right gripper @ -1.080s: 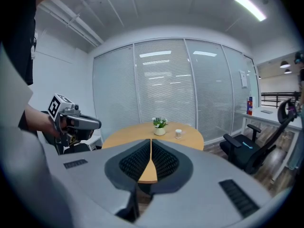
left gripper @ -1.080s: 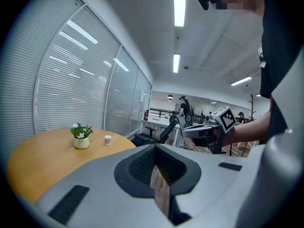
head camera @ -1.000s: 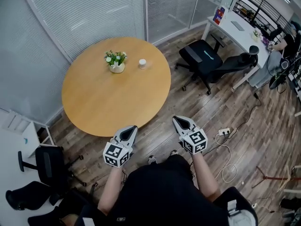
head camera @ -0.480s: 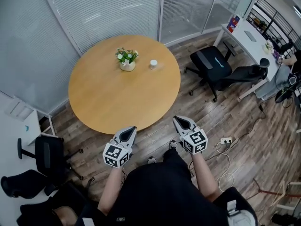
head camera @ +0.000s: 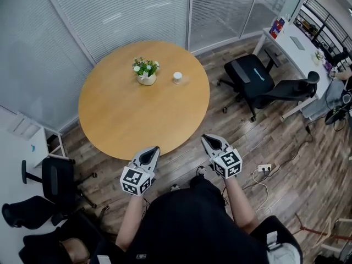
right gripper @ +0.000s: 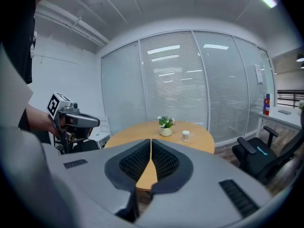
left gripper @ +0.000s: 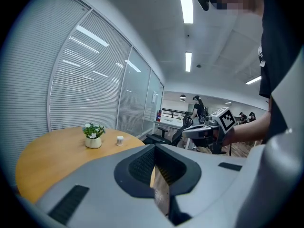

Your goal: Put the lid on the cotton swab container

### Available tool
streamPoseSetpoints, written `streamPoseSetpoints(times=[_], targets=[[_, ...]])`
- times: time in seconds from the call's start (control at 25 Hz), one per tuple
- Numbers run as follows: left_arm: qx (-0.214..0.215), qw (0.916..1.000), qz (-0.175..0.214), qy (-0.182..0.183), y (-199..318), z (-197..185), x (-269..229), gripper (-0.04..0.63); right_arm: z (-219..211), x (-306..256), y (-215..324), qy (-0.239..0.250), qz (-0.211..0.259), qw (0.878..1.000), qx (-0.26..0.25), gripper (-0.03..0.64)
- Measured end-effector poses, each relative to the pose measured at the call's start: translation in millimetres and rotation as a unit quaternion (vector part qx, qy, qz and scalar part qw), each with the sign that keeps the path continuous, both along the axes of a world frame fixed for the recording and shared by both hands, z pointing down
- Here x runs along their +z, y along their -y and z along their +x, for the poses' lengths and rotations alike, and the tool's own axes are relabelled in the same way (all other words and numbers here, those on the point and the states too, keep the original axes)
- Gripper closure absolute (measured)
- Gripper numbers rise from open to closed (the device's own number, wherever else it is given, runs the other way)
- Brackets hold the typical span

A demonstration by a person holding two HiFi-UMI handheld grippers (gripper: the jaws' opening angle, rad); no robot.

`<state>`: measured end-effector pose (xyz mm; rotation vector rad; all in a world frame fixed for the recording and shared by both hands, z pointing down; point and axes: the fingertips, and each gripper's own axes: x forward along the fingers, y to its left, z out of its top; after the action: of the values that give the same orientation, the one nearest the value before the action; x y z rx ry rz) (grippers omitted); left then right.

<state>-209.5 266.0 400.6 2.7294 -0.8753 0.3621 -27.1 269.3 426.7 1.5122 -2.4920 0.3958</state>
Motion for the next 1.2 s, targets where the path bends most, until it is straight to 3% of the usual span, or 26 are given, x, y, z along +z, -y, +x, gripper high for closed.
streamPoseSetpoints(times=[0.88,1.2], targets=[[-0.093,0.9956,0.002,0.011,34,103,1,0.589,105,9,65,0.000,-0.001,0.995,-0.095,0.609],[-0.092,0.9957,-0.002,0.016,37,146,6,0.589,139,13,73,0.001,-0.002,0.994,-0.108,0.609]])
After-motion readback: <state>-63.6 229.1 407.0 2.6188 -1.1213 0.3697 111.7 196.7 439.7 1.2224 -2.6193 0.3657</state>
